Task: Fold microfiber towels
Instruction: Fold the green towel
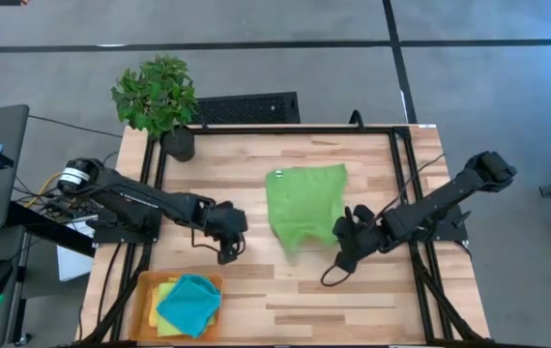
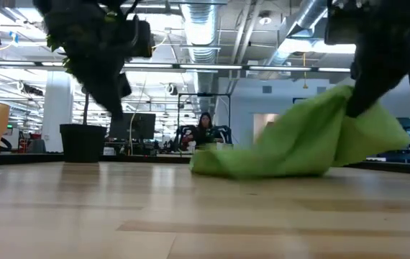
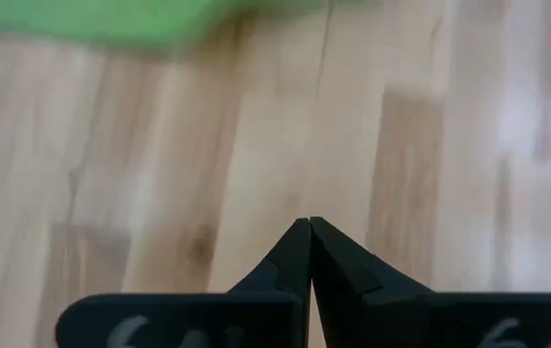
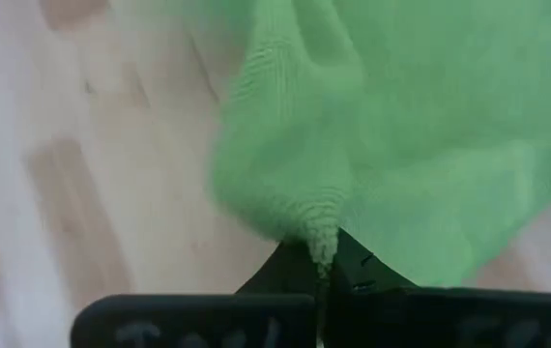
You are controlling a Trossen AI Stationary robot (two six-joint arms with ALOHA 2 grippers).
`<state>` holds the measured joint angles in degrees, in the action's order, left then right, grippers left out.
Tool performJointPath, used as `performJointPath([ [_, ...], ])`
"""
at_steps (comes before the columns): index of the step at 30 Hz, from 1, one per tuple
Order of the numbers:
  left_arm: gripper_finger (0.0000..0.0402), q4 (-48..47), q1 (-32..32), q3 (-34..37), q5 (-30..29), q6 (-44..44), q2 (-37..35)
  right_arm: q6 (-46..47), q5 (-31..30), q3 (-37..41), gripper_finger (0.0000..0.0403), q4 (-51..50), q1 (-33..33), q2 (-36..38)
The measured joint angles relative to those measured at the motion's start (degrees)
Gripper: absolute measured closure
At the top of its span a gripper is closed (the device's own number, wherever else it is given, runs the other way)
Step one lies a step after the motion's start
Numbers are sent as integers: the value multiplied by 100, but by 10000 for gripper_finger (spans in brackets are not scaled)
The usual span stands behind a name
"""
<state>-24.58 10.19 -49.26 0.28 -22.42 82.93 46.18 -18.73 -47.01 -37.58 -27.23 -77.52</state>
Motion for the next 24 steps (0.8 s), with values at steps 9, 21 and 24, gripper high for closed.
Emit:
performJointPath([
  [9, 401, 329, -190, 232, -532, -23, -45, 295, -110, -16, 392, -136, 151, -507],
  [21, 398, 1154, -233, 239, -607, 916, -34, 89, -115, -30, 390, -31, 370, -610],
  [24, 383, 1379, -207, 239, -553, 1147, -34, -14, -124, -30, 390, -4, 363, -614],
])
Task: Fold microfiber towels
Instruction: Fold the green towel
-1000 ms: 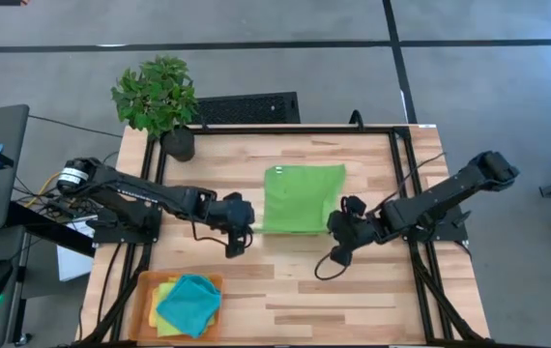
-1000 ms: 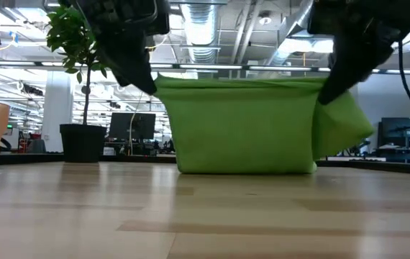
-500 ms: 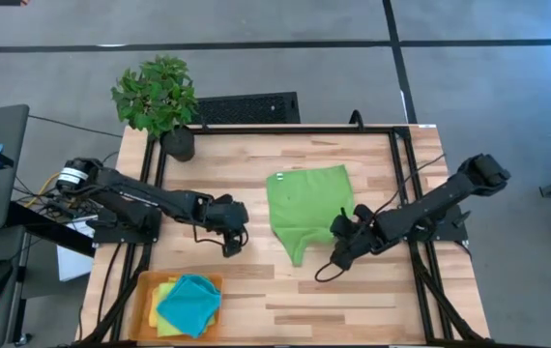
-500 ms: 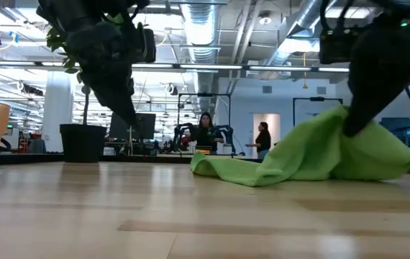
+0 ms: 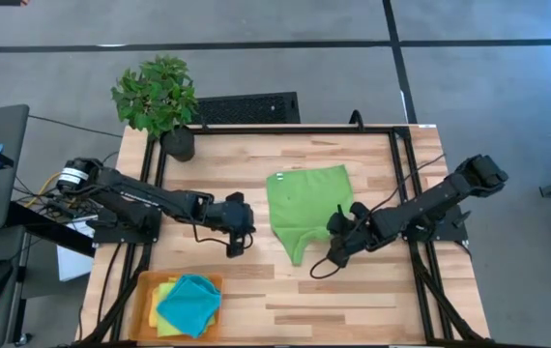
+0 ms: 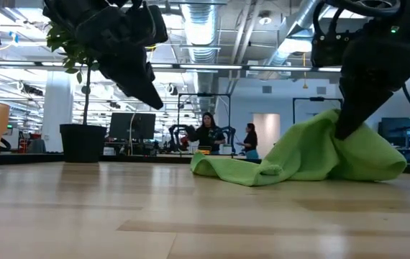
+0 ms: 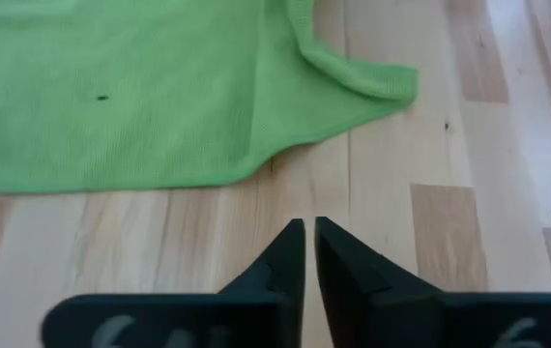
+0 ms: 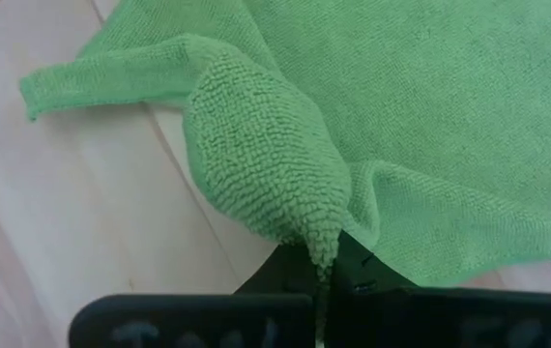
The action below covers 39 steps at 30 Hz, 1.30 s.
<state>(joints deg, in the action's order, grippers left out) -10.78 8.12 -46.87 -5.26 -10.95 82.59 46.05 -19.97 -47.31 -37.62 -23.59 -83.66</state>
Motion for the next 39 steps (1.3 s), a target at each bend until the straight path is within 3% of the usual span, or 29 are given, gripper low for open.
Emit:
performJointPath([
  [13, 259, 799, 166, -5, -159, 430, 112, -161, -267, 0, 390, 58, 0, 0],
  [18, 252, 1597, 287, -19, -144, 623, 671, -178, -312, -4, 390, 90, 0, 0],
  [25, 252, 3130, 476, -85, -150, 1943, 1825, -303, -330, -7, 390, 251, 0, 0],
  [33, 252, 3282, 666, -854, -162, 2149, 2997, -310, -439, -9, 390, 326, -39, -2],
  [39, 252, 3217, 766, -1302, -74, 2620, 3294, -317, -457, -9, 390, 351, -39, -2],
])
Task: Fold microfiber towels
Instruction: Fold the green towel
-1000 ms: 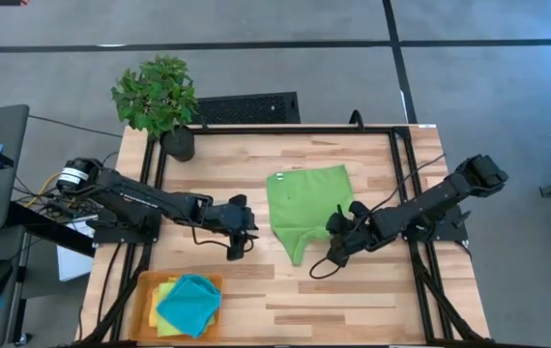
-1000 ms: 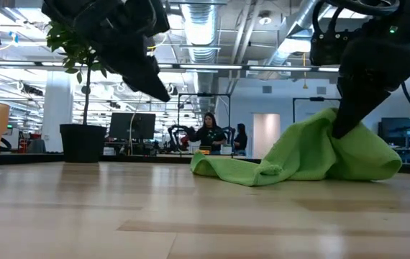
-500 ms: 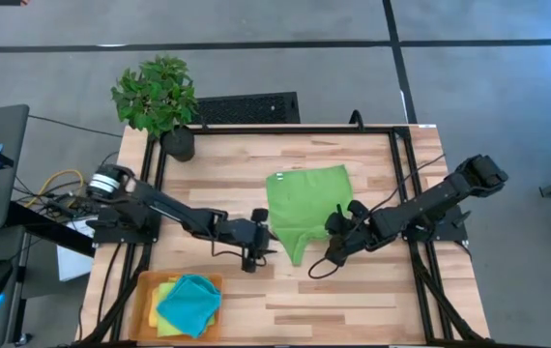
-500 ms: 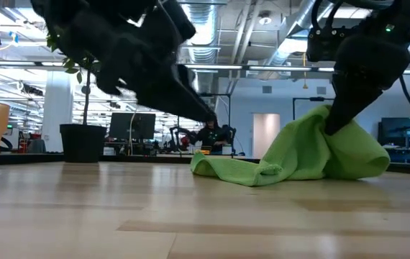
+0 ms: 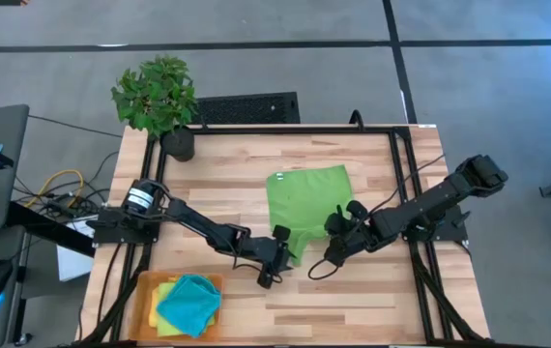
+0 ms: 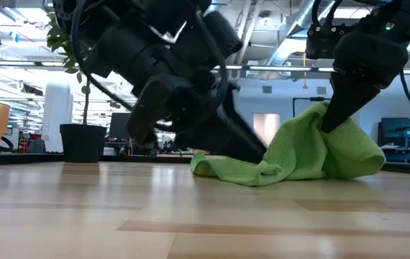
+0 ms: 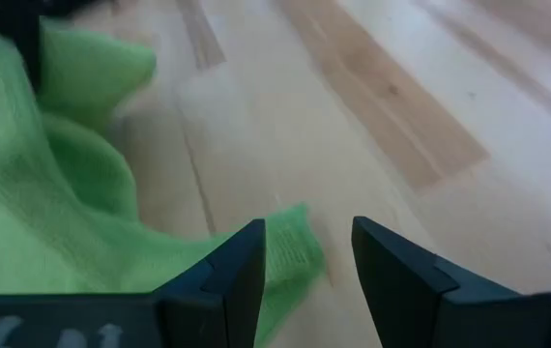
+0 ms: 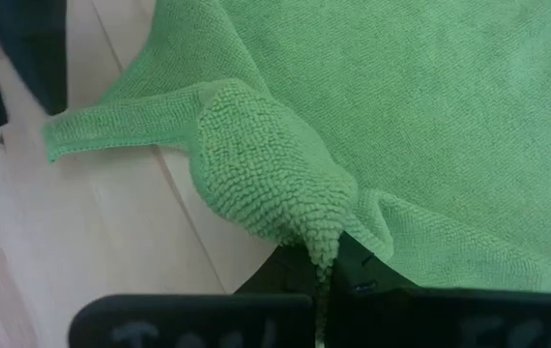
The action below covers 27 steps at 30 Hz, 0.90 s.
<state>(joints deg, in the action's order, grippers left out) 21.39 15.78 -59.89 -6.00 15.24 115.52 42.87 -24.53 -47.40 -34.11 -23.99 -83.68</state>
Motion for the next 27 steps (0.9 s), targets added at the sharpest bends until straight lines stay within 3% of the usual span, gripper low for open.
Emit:
performJointPath([
  [27, 252, 38, -41, -86, -534, 144, 387, -133, 0, 0, 390, 135, 2, 0],
])
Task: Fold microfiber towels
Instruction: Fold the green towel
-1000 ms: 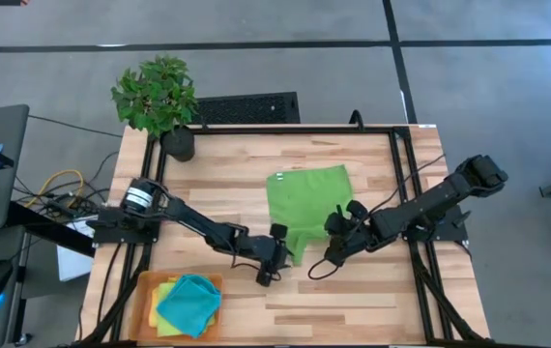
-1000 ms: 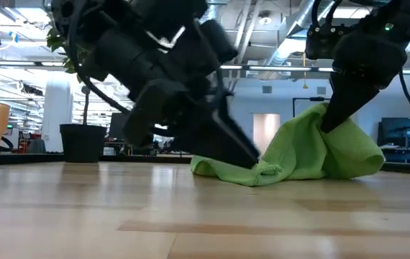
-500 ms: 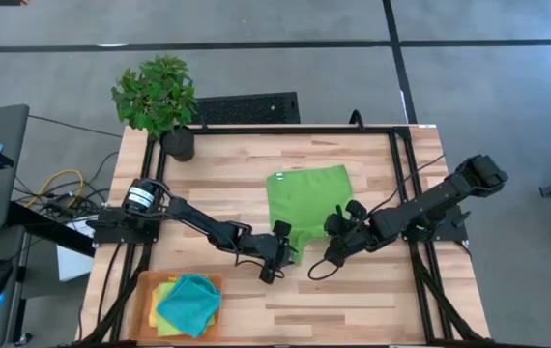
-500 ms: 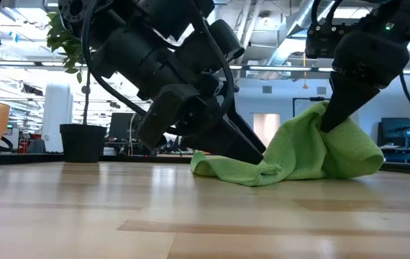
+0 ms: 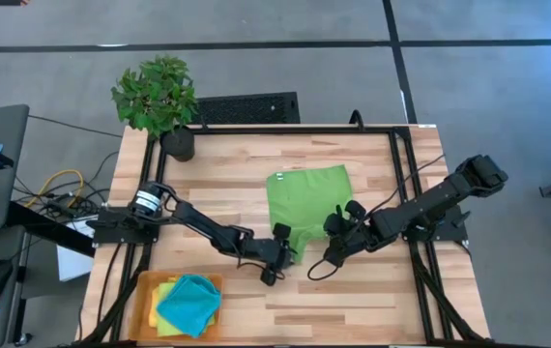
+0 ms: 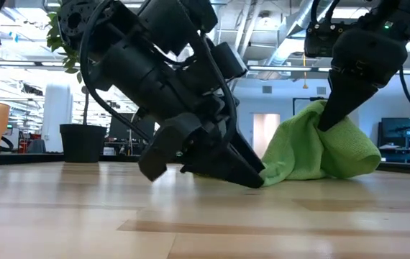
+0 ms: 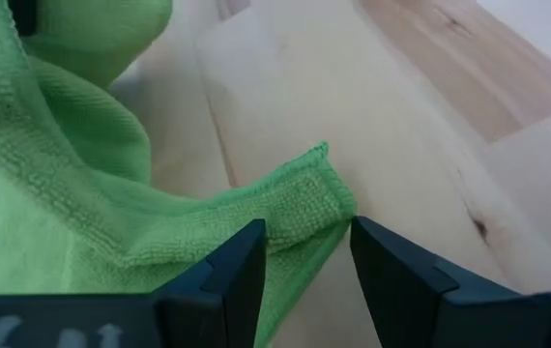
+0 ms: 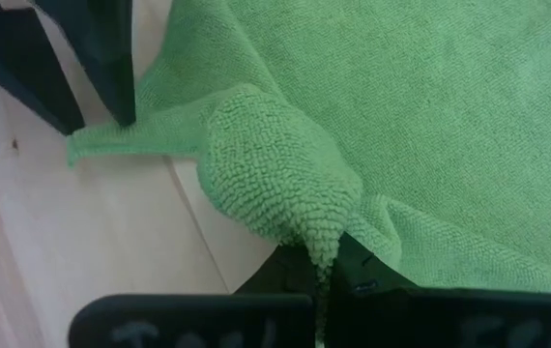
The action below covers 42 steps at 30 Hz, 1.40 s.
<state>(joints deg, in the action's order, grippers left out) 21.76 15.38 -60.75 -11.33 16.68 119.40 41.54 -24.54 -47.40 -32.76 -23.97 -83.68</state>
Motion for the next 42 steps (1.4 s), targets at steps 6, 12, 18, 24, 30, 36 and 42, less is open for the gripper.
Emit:
performJointPath([
  [6, 261, -54, -25, -79, 6, -854, 63, 0, -2, 0, 390, 18, 0, 0],
  [12, 349, -127, -35, -81, 14, -945, 63, 0, 0, 0, 390, 22, 4, 1],
  [18, 394, -319, -54, -130, 105, -836, -11, 0, 0, 0, 390, 17, 46, 1],
  [24, 400, -1194, -55, -341, -441, -877, -282, -2, 0, 0, 390, -53, 101, 2],
  [30, 401, -1668, -161, -447, -772, -888, -667, -66, 0, 0, 390, -213, 230, 0],
  [36, 401, -2307, -461, -444, -1218, -1290, -1218, -374, -184, -73, 390, -320, 481, 0],
  [42, 401, -2934, -876, -445, -1390, -1684, -1573, -995, -628, -351, 390, -651, 897, 2],
])
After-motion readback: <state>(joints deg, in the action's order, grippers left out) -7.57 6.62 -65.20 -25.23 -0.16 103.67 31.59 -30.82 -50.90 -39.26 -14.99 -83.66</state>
